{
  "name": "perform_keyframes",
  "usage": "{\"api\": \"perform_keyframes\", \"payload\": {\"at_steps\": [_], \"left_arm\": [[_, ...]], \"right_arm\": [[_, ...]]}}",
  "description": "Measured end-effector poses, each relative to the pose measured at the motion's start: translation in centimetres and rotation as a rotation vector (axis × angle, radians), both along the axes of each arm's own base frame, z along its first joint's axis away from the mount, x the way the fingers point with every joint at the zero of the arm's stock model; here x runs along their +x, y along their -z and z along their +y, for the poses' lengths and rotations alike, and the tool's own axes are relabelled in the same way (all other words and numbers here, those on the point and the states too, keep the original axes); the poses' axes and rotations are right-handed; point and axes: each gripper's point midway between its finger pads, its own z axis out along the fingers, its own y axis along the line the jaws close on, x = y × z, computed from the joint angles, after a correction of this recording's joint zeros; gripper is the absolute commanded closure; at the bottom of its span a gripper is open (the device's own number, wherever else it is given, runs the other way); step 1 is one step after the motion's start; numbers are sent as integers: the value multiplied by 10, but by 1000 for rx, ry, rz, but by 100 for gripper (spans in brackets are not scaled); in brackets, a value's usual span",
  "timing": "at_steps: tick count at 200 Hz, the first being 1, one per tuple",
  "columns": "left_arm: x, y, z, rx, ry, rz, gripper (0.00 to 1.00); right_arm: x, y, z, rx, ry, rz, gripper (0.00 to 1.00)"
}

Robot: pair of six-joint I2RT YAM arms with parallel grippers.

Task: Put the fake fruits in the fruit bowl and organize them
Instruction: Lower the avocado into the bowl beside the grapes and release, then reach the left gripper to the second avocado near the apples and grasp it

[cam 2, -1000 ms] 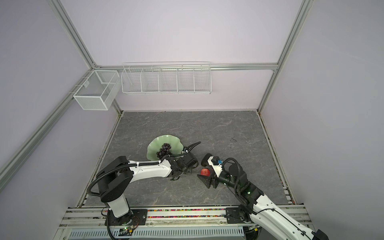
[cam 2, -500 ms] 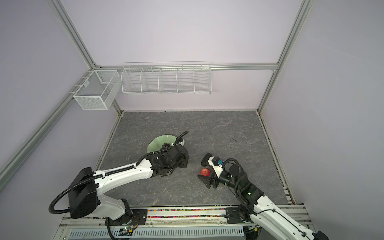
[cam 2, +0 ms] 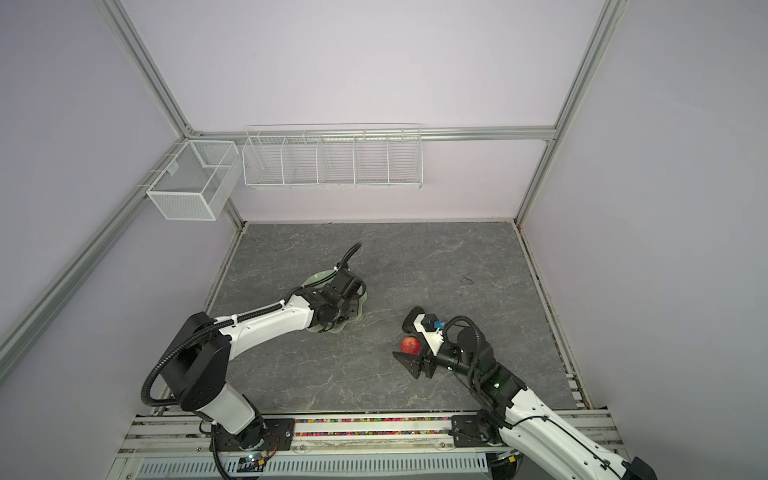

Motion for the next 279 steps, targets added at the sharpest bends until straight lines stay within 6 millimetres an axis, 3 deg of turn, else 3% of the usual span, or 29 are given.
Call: {"api": "perform_keyframes", "payload": {"at_steps": [21, 45, 75, 94, 123, 147, 161, 200, 238, 279], "left_arm": [[8, -1, -3, 13, -1, -13, 36], [11, -4, -2, 30, -1, -27, 29], [12, -8, 0, 36, -2, -41, 28], [10, -21, -1, 14, 11, -64, 29], [-17, -56, -16, -96, 105, -104, 29], [-40, -71, -48, -234, 222, -96, 29], [-49, -63, -71, -271, 296, -59, 29], [-67, -10, -136, -261, 481, 78, 28], [-70, 23, -153, -247, 536, 150, 29], [-66, 21, -174, -255, 580, 141, 30]], "right_arm": [[0, 0, 0, 0, 1, 0, 12], [1, 0, 0, -3, 3, -3, 12], [1, 0, -1, -4, 7, -7, 12], [4, -1, -3, -5, 29, -15, 11], [13, -1, -13, -11, 99, -12, 11], [19, 2, -21, -17, 148, 8, 11], [24, 4, -28, -15, 186, 27, 11], [39, -7, -59, 60, 338, 29, 11], [43, -9, -72, 99, 396, 41, 11], [44, 3, -69, 82, 384, 96, 11]]}}
